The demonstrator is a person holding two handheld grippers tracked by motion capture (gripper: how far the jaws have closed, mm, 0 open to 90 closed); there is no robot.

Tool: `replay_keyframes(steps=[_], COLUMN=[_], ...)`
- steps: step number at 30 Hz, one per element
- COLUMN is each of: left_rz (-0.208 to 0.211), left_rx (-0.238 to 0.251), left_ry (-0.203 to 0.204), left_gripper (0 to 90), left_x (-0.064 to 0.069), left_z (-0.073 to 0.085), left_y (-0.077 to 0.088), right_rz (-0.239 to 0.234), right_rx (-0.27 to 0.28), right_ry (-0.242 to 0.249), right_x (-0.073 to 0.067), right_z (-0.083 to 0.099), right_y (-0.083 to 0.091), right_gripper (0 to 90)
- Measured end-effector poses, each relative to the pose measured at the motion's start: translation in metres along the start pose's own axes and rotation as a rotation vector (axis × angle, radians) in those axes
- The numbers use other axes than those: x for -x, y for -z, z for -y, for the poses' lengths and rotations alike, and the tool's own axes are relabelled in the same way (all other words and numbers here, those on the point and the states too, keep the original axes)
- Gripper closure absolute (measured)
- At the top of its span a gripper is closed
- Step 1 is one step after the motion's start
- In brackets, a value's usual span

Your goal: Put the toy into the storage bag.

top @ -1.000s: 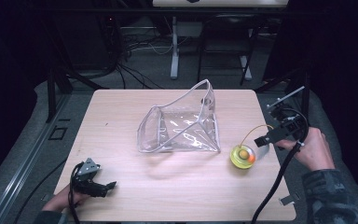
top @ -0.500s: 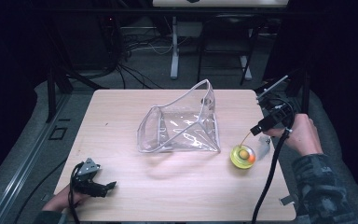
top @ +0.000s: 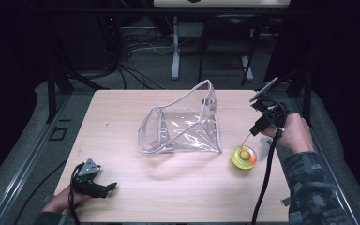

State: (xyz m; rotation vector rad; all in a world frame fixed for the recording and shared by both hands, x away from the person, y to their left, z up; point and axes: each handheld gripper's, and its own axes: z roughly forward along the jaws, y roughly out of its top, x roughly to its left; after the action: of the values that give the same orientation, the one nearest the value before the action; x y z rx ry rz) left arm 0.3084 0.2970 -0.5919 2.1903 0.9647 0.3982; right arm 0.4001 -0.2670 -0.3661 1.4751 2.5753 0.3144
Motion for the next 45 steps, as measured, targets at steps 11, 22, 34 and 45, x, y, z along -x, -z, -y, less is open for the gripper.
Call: replay_keyframes(steps=[11, 22, 34, 45], left_rz=[0.000, 0.000, 0.000, 0.006], left_rx=[0.000, 0.000, 0.000, 0.001], left_ry=[0.000, 0.000, 0.000, -0.011], left_gripper=[0.1, 0.1, 0.1, 0.0], left_x=[0.000, 0.000, 0.000, -0.001], left_z=[0.000, 0.000, 0.000, 0.000], left_y=[0.000, 0.000, 0.000, 0.000], right_rz=[0.023, 0.042, 0.047, 0.006], right_rx=[-0.011, -0.017, -0.007, 0.003], right_ry=[0.006, 0.016, 0.046, 0.055], right_x=[-0.002, -0.011, -0.019, -0.022], right_z=[-0.003, -0.009, -0.018, -0.023], right_y=[0.000, 0.005, 0.023, 0.034], right_gripper=[85.5, 87.4, 87.3, 87.4])
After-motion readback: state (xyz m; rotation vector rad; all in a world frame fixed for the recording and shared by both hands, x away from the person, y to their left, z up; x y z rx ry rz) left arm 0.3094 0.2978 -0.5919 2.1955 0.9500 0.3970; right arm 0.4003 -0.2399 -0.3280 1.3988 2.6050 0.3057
